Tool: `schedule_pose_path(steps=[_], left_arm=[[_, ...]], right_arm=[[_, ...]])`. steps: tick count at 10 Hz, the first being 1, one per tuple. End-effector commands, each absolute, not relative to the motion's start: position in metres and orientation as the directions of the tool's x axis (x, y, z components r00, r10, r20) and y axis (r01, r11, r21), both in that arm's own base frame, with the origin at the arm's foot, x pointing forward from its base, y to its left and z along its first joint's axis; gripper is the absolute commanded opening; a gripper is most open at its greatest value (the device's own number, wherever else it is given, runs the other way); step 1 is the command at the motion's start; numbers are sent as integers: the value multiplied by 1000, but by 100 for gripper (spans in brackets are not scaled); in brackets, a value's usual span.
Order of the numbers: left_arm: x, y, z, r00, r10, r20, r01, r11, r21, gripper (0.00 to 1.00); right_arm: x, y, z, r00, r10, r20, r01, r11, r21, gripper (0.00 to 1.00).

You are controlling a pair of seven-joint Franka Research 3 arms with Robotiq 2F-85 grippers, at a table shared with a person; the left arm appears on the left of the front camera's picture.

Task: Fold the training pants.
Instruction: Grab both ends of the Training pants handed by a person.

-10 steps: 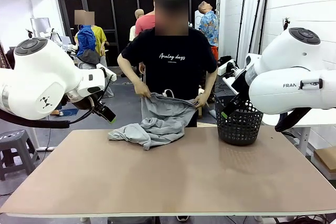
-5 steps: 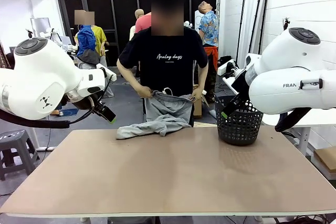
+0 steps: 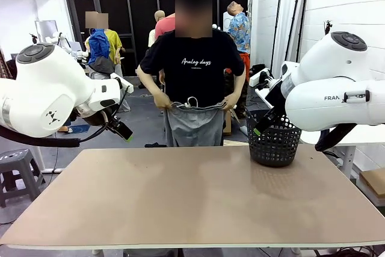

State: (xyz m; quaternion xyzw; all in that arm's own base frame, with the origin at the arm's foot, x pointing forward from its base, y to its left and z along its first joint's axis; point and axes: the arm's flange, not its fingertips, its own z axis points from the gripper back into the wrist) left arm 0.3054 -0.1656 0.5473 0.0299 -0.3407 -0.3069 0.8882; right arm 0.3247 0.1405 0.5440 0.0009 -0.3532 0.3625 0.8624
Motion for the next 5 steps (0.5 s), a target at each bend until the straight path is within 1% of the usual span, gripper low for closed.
schedule_pose_path(steps=[1,5], left_arm=[[306,-164,548,574,-571,587,525,807,271,100],[306,-164,548,574,-571,587,525,807,271,100]], right_arm=[[325,141,544,487,626,610,-626,736,-256,100],[325,141,544,487,626,610,-626,736,-256,100]])
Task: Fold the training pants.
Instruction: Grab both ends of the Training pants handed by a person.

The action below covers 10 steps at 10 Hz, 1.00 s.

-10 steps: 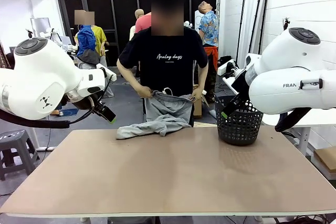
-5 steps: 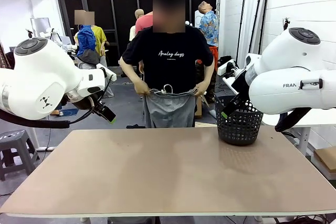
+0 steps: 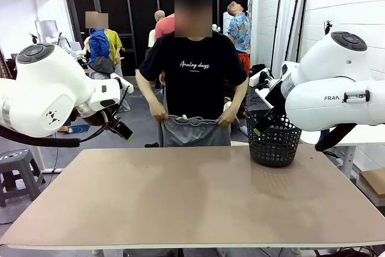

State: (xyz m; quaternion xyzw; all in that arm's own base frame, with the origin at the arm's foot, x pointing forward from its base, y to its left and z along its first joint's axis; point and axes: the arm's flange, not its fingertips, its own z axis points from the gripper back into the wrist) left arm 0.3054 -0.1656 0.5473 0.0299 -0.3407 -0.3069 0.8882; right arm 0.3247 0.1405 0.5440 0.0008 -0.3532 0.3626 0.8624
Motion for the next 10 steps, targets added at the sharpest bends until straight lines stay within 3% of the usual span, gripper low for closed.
schedule_pose_path(steps=[1,10], left_arm=[[306,-164,548,574,-571,587,525,807,271,100],[306,-164,548,574,-571,587,525,807,271,100]], right_arm=[[325,141,544,487,626,610,-626,736,-256,100],[325,141,544,487,626,610,-626,736,-256,100]])
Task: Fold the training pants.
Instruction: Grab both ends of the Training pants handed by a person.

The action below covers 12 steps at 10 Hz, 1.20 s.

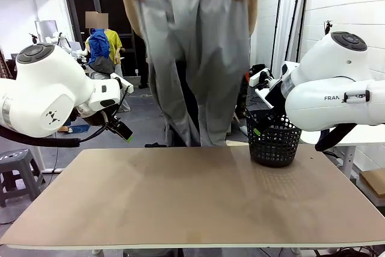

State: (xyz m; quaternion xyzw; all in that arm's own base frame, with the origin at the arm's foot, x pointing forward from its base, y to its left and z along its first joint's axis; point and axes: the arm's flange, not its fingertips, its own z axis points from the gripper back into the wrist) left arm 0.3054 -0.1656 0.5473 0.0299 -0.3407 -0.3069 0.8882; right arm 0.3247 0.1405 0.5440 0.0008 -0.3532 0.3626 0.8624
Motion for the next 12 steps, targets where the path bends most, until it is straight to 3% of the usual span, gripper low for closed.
schedule_pose_path(steps=[1,12], left_arm=[[306,-164,548,574,-571,587,525,807,271,100],[306,-164,548,574,-571,587,525,807,271,100]], right_arm=[[325,141,544,487,626,610,-626,736,-256,100],[325,141,544,487,626,610,-626,736,-256,100]])
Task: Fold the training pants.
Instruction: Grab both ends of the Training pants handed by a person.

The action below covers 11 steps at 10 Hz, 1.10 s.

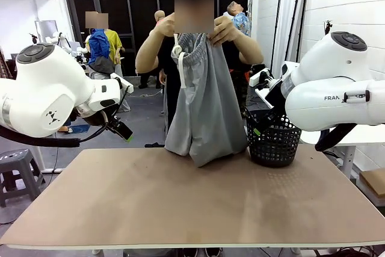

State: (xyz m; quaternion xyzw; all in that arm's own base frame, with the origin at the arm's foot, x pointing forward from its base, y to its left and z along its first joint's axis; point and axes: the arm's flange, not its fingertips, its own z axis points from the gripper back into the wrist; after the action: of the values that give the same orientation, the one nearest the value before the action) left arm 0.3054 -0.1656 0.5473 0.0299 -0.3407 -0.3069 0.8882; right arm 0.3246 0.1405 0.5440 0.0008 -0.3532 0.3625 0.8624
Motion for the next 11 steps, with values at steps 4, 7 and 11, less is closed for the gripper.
schedule_pose_path(steps=[4,7,11], left_arm=[[306,-164,548,574,-571,587,525,807,271,100],[306,-164,548,574,-571,587,525,807,271,100],[306,-164,548,574,-571,587,525,807,271,100]], right_arm=[[325,141,544,487,626,610,-626,736,-256,100],[325,141,544,487,626,610,-626,736,-256,100],[325,141,544,487,626,610,-626,736,-256,100]])
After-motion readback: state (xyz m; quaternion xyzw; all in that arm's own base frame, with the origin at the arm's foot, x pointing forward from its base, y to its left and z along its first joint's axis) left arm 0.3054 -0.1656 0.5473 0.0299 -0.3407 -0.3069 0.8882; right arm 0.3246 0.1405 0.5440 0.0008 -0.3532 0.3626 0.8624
